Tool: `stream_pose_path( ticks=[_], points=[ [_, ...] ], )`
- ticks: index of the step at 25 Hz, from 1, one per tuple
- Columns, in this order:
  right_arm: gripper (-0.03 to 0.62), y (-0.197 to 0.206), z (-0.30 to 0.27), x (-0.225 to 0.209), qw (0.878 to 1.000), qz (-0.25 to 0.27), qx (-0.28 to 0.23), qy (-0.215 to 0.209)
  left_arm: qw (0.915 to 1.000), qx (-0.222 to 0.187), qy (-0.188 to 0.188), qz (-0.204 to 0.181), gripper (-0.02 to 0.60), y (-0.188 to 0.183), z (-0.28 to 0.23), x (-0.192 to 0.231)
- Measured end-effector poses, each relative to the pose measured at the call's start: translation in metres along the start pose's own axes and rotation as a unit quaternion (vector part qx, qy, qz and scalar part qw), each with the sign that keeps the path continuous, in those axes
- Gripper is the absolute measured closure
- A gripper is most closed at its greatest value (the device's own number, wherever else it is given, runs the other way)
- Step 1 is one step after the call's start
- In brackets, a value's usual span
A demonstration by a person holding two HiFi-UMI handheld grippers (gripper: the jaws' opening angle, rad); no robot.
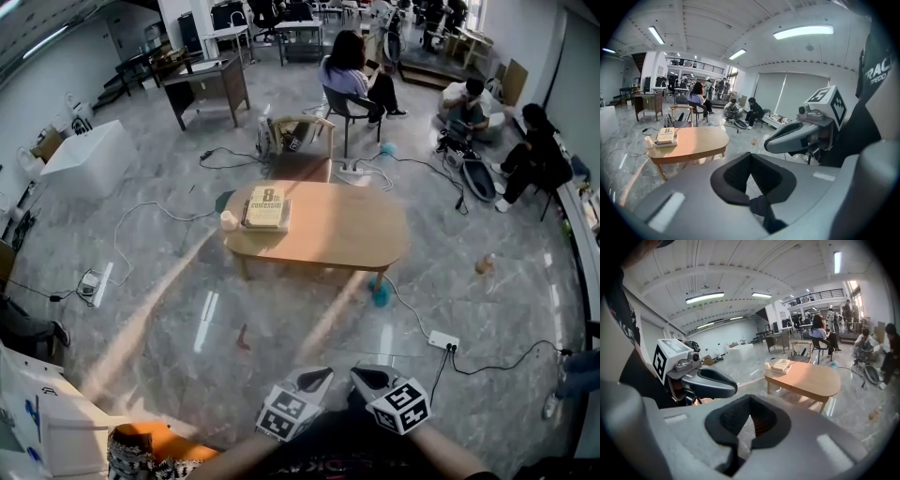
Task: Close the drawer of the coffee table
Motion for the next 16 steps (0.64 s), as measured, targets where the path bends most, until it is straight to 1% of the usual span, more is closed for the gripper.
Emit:
stream_pose_path(
  ticks=[8,16],
  points=[
    [0.594,0.006,0.007,0.001,1.0,-0.007,0.001,0.001,0.9998,0.004,0.016,0.008,0.575,0.003,-0.002,-0.012],
    [0.592,0.007,0.012,0.005,1.0,-0.006,0.002,0.0,0.9998,0.003,0.017,0.005,0.575,0.001,0.001,-0.017]
  ],
)
Point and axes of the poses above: the fingertips, and each gripper's own axes: z backward along the fingers, x to its left, y out of its underside, the point moved 2 cm from there along z, backward along the fingers, and after that the axes turned 7 degrees about -x, right-handed, at the moved point
